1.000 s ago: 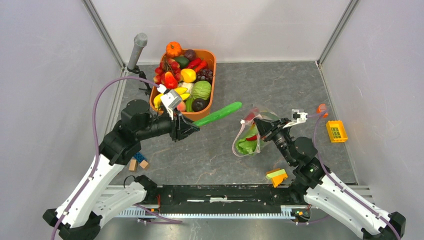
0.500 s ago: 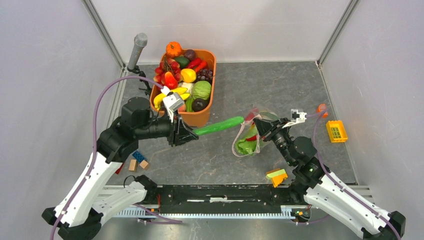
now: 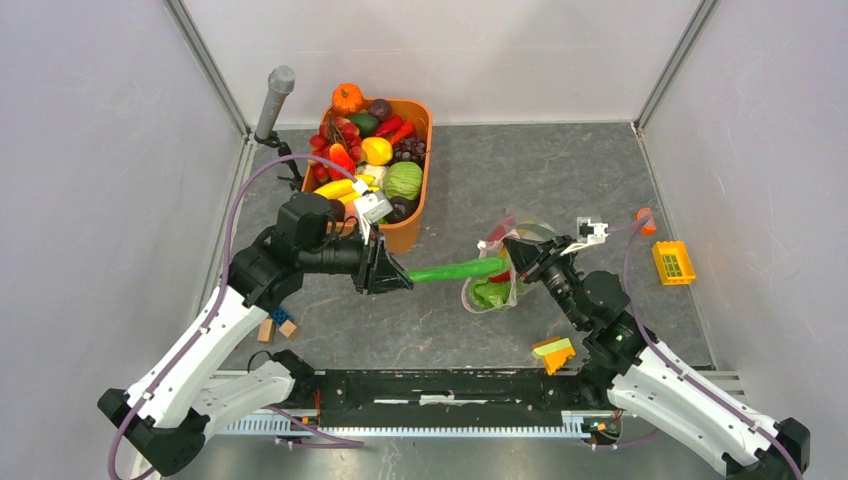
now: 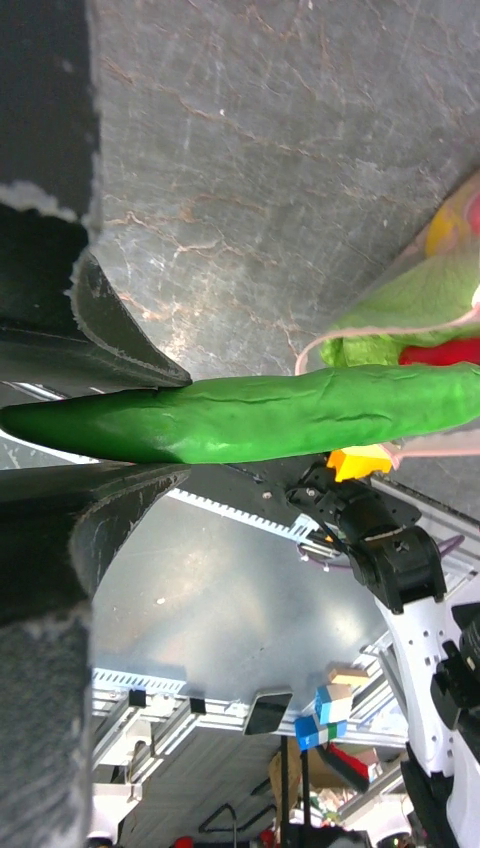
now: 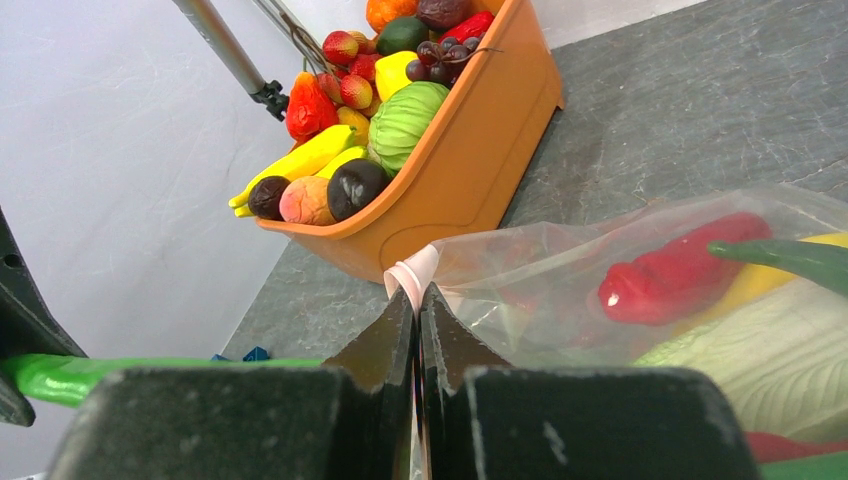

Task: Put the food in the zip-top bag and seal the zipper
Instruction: Place the fake vegetable in the zipper food storage bag.

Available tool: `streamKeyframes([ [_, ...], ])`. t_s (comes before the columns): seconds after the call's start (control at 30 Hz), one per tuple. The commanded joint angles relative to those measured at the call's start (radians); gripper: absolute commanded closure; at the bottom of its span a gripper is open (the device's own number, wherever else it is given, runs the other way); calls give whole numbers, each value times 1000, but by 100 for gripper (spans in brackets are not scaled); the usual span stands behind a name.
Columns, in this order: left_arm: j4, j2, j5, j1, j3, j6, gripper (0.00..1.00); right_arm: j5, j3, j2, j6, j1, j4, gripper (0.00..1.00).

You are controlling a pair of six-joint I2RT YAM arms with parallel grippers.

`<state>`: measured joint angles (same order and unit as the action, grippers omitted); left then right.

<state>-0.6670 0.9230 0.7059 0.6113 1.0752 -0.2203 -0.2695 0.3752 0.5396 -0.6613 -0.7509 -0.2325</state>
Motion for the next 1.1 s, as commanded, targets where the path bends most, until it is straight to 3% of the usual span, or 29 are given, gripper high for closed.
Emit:
streamKeyframes([
  [0.0, 7, 3, 47, 10, 24, 18, 86, 6, 19, -4, -11, -3, -71, 92],
  [0.1, -75, 4, -53, 10, 63, 66, 86, 2, 17, -10, -12, -3, -71, 92],
  [0.2, -70, 28, -54, 12, 63, 42, 86, 3, 15, -11, -12, -3, -76, 92],
  [0.43, 136, 75, -88, 65, -28, -117, 88, 21, 13, 6, -17, -2, -94, 92],
  [0.87, 360, 158, -187, 104, -79, -274, 88, 67, 23, 41, -3, -4, -129, 92],
  [1.07, 406, 227, -262, 176, -48, -293, 88, 113, 42, 67, 7, -3, -153, 93],
])
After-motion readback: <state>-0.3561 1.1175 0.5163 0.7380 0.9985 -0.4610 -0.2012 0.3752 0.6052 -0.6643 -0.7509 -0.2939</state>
